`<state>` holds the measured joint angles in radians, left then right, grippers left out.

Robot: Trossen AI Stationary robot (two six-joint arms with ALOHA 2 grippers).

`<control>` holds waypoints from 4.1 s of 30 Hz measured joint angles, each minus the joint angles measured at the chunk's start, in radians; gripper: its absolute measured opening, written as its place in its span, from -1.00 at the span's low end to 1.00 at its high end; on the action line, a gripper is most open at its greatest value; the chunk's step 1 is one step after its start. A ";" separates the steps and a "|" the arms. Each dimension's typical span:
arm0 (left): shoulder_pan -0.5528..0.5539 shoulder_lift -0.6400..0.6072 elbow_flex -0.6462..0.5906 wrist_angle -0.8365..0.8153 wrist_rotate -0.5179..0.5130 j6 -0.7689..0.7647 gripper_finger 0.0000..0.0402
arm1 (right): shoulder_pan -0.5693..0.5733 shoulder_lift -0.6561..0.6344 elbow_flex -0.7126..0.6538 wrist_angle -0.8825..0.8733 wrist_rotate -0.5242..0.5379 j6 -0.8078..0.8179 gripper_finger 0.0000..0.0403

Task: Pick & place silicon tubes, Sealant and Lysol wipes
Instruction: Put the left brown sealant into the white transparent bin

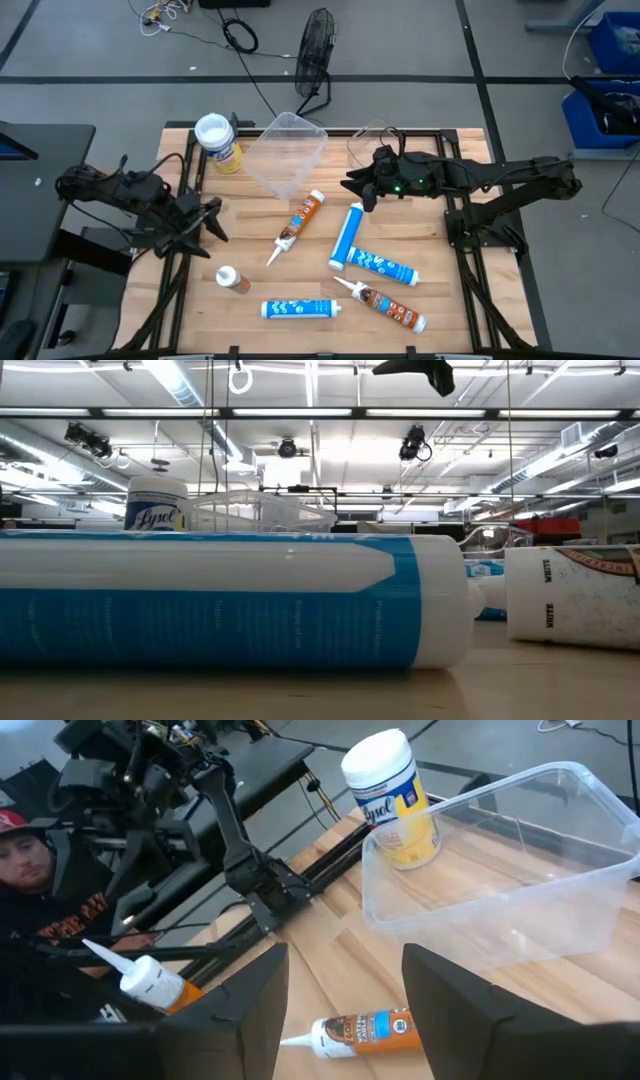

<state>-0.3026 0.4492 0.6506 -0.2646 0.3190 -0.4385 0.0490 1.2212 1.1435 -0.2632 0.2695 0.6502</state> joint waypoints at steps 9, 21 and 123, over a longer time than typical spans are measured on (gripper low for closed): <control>-0.089 0.019 0.000 0.005 -0.010 0.004 0.15 | 0.000 0.000 0.000 0.002 0.000 0.023 0.00; -0.113 0.022 0.000 0.100 -0.021 -0.127 0.14 | 0.000 -0.001 0.000 0.003 0.000 0.027 0.00; -0.427 0.116 0.159 -0.561 -0.320 -0.272 0.52 | -0.011 -0.001 0.000 0.016 -0.151 0.070 0.00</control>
<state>-0.7297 0.5656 0.8097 -0.8254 -0.0006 -0.7109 0.0376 1.2198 1.1435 -0.2474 0.1184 0.7203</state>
